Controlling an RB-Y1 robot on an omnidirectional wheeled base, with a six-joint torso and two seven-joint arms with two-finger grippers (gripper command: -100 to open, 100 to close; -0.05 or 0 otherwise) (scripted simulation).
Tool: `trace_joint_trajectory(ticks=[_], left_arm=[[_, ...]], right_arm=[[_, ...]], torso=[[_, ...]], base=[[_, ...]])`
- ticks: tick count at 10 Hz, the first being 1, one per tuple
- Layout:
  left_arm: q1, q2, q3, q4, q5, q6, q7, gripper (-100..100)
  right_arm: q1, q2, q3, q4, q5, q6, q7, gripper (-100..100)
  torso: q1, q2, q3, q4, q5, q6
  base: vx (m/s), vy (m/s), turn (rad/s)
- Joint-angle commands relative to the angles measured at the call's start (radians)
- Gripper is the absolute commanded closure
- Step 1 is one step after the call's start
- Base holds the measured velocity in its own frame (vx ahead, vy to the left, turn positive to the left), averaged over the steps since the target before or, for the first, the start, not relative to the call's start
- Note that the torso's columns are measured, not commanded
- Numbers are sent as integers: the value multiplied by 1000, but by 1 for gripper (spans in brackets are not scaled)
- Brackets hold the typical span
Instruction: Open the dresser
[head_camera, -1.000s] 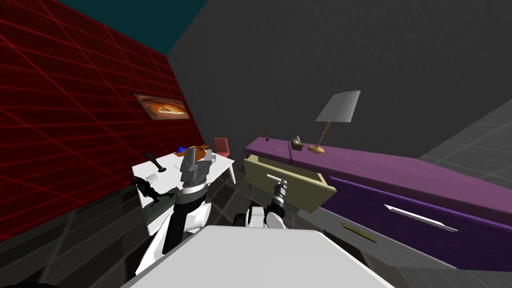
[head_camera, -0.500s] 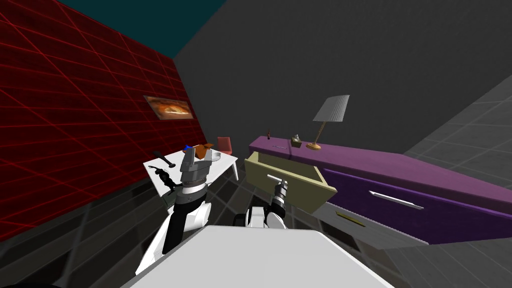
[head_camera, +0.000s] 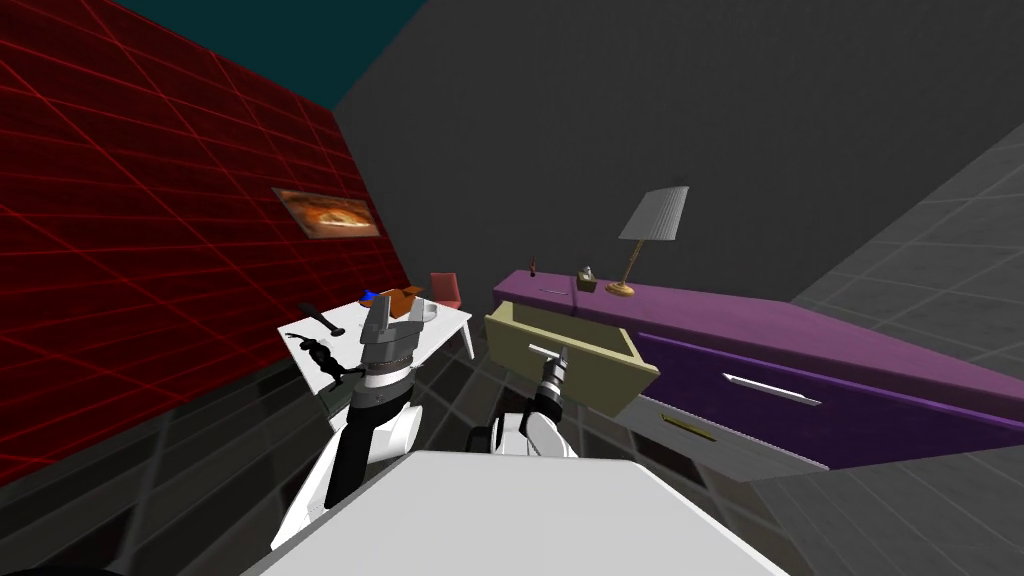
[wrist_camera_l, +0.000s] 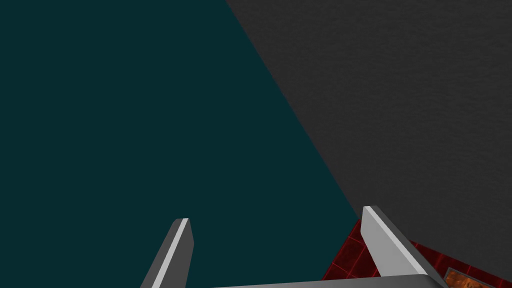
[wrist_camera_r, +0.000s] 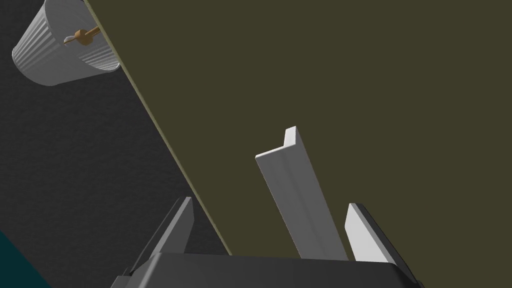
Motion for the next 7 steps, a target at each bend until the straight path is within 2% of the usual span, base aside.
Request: trace_joint_trajectory(ticks=[1,3,4,5,7], left_arm=[[0,0,0,0,0,0,0,0],[0,0,0,0,0,0,0,0],[0,0,0,0,0,0,0,0],[0,0,0,0,0,0,0,0],[0,0,0,0,0,0,0,0]], right_arm=[[-15,18,-5,-33,-12,-18,59,-100],[-27,34,-9,-61,-22,-31,108,-100],[-19,31,-5,-34,-21,-27,84,-100],[-19,33,-4,-32,-22,-30,88,0],[-16,33,-3,-29,-24,-33,88,0]], torso=[[0,0,0,0,0,0],[-1,5,2,5,1,1],[0,7,3,7,2,1],[1,6,3,5,2,2],[0,3,1,3,1,1]], base=[[-28,-26,-22],[-33,-32,-34],[-7,-13,8],[0,0,0],[0,0,0]])
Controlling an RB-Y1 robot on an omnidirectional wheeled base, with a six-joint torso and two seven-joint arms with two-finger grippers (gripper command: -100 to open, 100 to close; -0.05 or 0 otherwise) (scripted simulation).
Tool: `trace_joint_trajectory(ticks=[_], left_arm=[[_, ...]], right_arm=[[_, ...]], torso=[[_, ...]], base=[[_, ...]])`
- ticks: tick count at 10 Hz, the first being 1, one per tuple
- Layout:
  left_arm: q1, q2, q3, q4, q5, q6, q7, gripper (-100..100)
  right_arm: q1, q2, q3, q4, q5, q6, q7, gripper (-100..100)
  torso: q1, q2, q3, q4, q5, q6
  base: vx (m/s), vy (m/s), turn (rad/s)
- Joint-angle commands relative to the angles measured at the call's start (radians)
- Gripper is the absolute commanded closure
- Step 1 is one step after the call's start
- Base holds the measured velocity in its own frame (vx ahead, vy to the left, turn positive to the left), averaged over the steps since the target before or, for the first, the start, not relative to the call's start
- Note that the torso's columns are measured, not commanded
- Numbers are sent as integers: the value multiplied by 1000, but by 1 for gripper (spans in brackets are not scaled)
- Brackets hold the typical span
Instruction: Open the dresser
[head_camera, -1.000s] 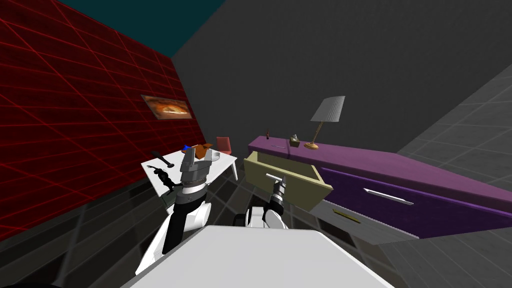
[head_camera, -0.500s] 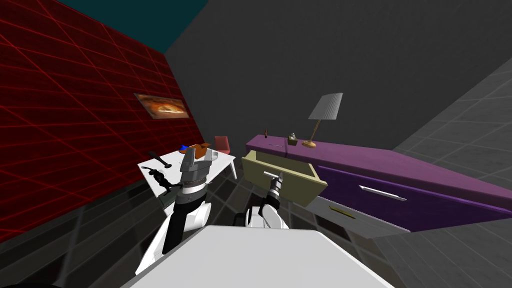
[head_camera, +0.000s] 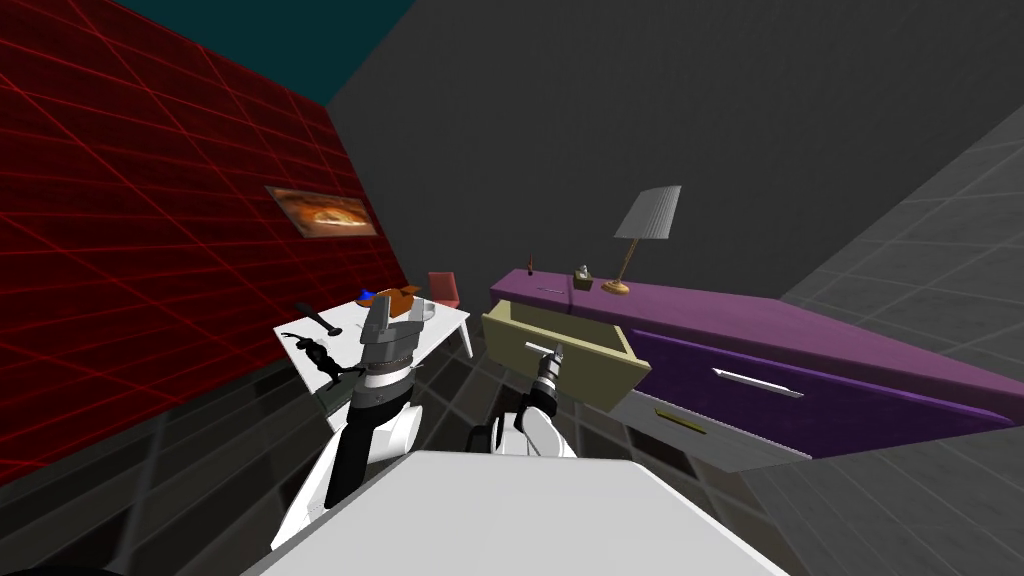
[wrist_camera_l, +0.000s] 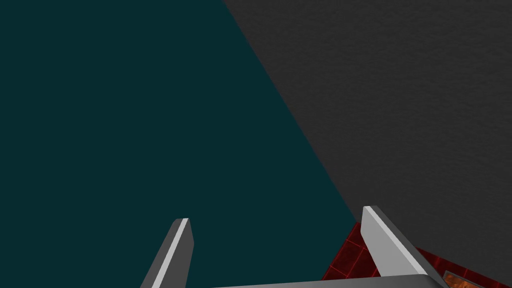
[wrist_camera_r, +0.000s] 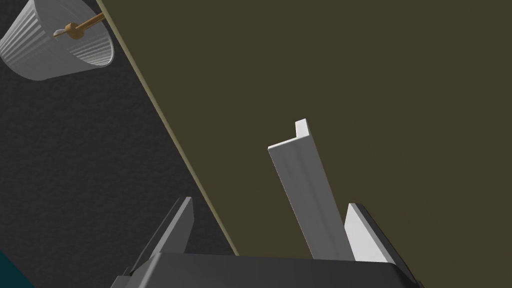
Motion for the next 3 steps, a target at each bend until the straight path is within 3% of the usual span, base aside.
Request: trace_joint_trajectory(ticks=[1,3], left_arm=[[0,0,0,0,0,0,0,0],[0,0,0,0,0,0,0,0]], right_arm=[[1,0,0,1,-1,-1,0,0],[3,0,1,3,-2,-2,0,0]], torso=[[-1,-1,-1,-1,0,0],[-1,-3,-1,-2,-1,-1]], base=[[0,0,0],[0,0,0]])
